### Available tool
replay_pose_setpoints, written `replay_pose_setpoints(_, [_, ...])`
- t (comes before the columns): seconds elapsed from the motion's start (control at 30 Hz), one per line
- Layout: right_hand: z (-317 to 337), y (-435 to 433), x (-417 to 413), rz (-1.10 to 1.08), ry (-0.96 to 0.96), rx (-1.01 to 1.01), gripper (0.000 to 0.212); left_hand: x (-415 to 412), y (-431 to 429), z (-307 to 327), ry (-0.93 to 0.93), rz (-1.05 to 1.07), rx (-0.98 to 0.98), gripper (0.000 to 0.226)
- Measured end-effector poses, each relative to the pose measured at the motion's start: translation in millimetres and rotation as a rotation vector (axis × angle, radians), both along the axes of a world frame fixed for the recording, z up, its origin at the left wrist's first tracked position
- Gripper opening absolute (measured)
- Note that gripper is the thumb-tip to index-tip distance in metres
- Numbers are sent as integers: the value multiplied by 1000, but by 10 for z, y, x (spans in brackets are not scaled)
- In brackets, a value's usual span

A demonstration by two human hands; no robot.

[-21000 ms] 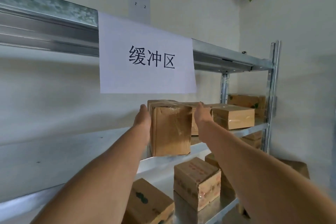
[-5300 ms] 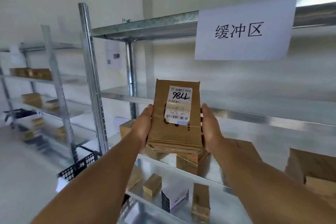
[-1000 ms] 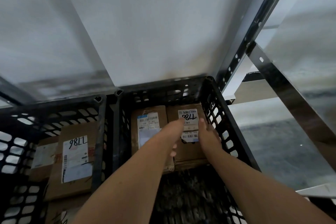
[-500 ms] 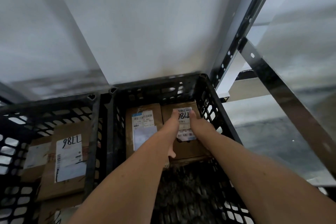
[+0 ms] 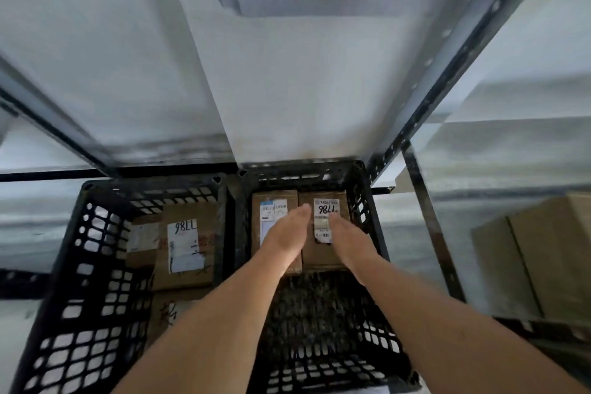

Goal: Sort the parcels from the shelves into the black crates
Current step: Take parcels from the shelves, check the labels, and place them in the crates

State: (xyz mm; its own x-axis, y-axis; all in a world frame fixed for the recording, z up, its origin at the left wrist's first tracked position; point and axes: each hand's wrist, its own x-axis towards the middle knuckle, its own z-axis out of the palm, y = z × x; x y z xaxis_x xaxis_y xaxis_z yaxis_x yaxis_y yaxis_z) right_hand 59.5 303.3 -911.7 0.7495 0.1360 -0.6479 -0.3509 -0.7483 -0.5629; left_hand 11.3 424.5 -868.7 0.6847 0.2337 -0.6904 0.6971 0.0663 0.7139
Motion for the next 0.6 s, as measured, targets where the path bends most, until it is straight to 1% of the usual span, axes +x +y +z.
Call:
replay_pose_setpoints(0.07, [483, 37, -116, 92, -25, -34, 54, -110, 30, 388, -40, -99, 144, 56])
replay_pose_setpoints(0.13, [951, 69, -204, 151, -57, -50, 53, -231, 64, 814, -35, -174, 272, 60])
replay_pose_setpoints(0.23, [1653, 104, -368, 160, -65, -63, 58, -419, 135, 1440, 6, -279, 409, 63])
replay_pose_setpoints(0.3, [2089, 108, -468, 174, -59, -80, 56, -547, 161, 1844, 48, -367, 500, 63])
replay_pose_setpoints(0.37, [2471, 102, -568, 223, -85, -100, 52, -675, 175, 2250, 92, -470, 630, 65])
replay_pose_setpoints(0.43, [2823, 101, -646, 316, -137, -154, 57, -796, 199, 2628, 112, -557, 788, 66])
replay_pose_setpoints(0.5, [3147, 118, -713, 427, -199, -222, 61, -906, 262, 2984, 106, -582, 920, 66])
replay_pose_setpoints(0.6, [3684, 131, -776, 512, -302, -281, 62, -1016, 425, 3478, 55, -589, 1066, 66])
